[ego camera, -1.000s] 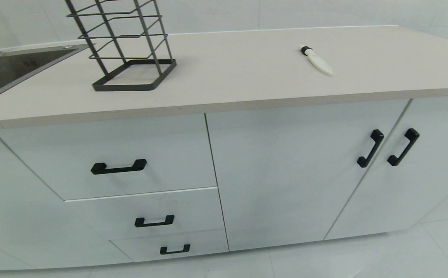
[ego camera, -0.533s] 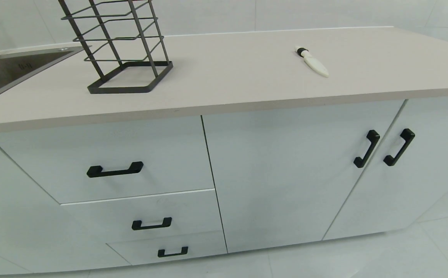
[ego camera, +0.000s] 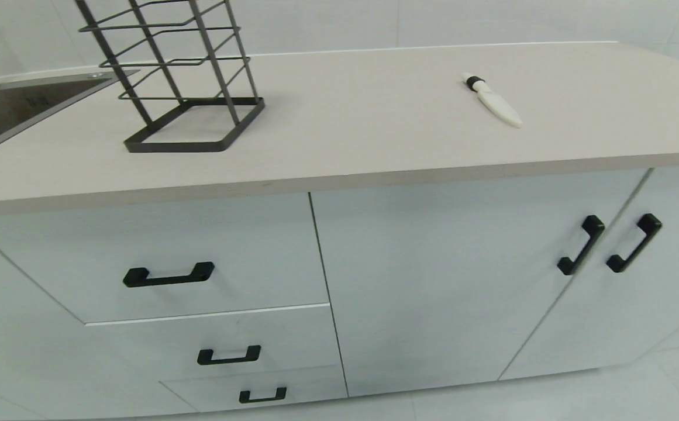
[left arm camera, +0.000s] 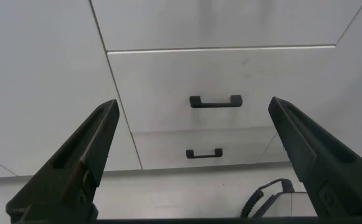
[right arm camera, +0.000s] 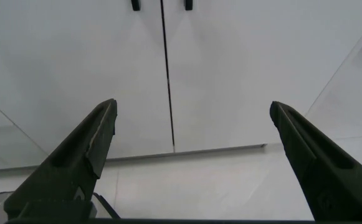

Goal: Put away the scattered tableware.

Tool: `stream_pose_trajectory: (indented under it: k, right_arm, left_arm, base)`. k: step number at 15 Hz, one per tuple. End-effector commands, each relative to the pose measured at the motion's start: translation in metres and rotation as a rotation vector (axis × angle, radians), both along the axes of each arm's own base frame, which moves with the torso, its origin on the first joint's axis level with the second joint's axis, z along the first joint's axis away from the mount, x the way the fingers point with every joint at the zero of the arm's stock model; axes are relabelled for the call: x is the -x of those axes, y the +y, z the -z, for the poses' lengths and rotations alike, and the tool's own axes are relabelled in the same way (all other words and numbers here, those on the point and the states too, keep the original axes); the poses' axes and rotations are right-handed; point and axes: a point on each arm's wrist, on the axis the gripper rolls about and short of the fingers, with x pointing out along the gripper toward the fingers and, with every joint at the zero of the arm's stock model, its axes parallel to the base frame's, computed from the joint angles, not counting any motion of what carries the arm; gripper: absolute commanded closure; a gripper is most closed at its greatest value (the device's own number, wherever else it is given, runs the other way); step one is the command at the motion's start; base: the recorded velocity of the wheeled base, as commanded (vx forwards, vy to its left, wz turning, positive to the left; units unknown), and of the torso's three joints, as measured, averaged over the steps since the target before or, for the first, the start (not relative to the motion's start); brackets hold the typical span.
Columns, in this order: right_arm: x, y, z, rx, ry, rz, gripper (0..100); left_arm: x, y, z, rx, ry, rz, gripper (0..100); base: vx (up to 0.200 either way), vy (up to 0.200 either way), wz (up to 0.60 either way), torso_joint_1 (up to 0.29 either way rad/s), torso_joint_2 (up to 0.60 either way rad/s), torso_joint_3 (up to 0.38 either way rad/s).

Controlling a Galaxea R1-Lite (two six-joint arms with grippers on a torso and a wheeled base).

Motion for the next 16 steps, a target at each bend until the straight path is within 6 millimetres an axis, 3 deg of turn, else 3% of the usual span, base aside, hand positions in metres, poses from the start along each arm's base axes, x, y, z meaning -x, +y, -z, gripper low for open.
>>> stream_pose_trajectory:
  k: [1,16]
  right_arm:
    - [-0.0001,0.0,-0.0001,0.001,0.001,-0.002,0]
    - [-0.0001,0.0001,-0.0001,0.002,0.001,-0.005,0]
  left_arm:
    - [-0.0001,0.0,0.0001,0.001,0.002,-0.001,0]
    - [-0.0001,0.0,0.0001,0.001,0.002,-0.003,0]
  base:
    - [0.0,0.0,0.0,0.0,0.0,0.0]
    - [0.013,0.0,0.0,0.023,-0.04,-0.011]
